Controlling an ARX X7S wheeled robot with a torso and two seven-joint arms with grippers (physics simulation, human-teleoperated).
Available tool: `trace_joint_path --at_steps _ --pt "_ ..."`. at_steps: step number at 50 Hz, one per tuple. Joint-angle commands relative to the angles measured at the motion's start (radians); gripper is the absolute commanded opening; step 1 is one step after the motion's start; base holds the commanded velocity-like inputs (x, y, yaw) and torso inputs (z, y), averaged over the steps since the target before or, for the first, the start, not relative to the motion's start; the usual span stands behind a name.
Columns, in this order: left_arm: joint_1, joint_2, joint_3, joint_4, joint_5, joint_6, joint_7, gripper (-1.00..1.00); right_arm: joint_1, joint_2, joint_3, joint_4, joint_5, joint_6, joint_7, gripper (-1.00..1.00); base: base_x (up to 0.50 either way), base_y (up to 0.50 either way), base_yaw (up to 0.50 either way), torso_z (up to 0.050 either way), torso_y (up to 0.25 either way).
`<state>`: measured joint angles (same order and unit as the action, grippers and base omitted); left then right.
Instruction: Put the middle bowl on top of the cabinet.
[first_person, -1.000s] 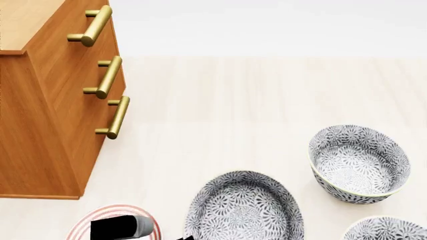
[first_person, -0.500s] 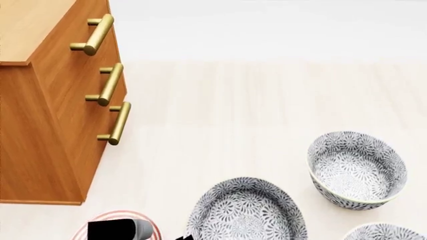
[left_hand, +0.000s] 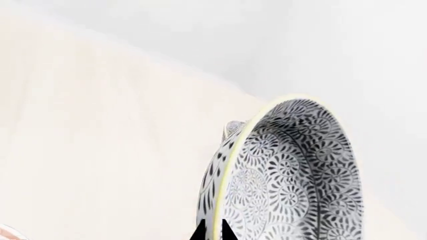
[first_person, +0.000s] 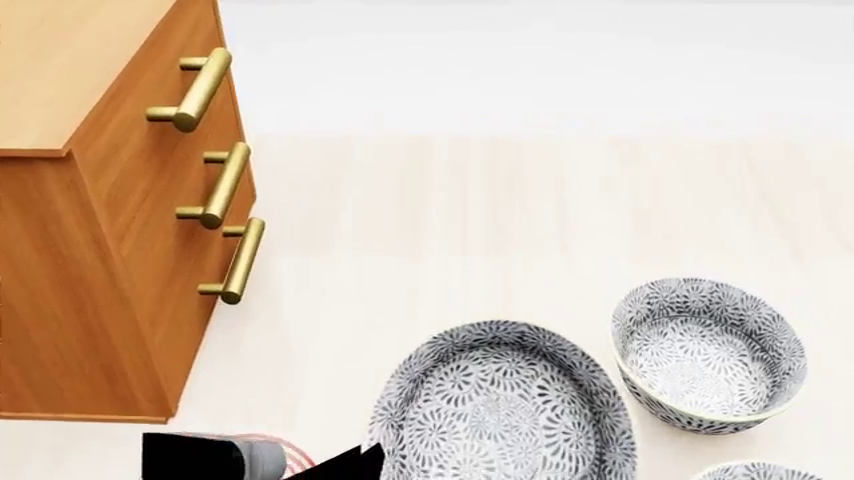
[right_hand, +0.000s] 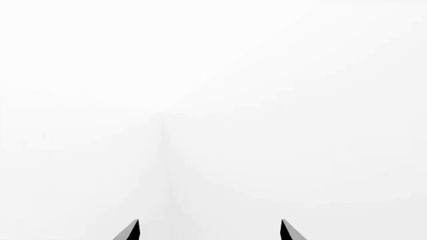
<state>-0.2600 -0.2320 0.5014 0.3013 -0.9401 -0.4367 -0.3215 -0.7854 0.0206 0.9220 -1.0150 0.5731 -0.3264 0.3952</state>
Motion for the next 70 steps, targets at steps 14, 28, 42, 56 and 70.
trace_joint_path --at_steps 14,28,42,56,70 --pt "-0.028 -0.025 -0.048 0.215 -0.021 -0.012 -0.069 -1.00 0.001 -0.020 0.035 0.027 -0.002 -0.008 -0.041 1.00 0.00 0.00 0.00 0.028 0.250" --pt "-0.117 -0.069 -0.106 0.343 -0.137 -0.067 -0.165 -1.00 0.001 -0.020 0.024 0.027 -0.013 -0.015 -0.040 1.00 0.00 0.00 0.00 0.029 0.250" --pt "-0.275 -0.117 -0.199 0.405 -0.334 -0.130 -0.331 -1.00 0.001 -0.020 0.004 0.010 -0.038 -0.006 -0.025 1.00 0.00 0.00 0.00 0.031 0.219" --pt "-0.489 -0.174 -0.269 0.373 -0.610 -0.177 -0.548 -1.00 0.001 -0.020 -0.014 -0.017 -0.061 0.013 -0.002 1.00 0.00 0.00 0.00 0.000 0.000" --pt "-0.807 -0.201 -0.242 0.254 -0.902 -0.220 -0.830 -1.00 0.001 -0.020 -0.034 -0.029 -0.082 0.020 0.012 1.00 0.00 0.00 0.00 0.000 0.000"
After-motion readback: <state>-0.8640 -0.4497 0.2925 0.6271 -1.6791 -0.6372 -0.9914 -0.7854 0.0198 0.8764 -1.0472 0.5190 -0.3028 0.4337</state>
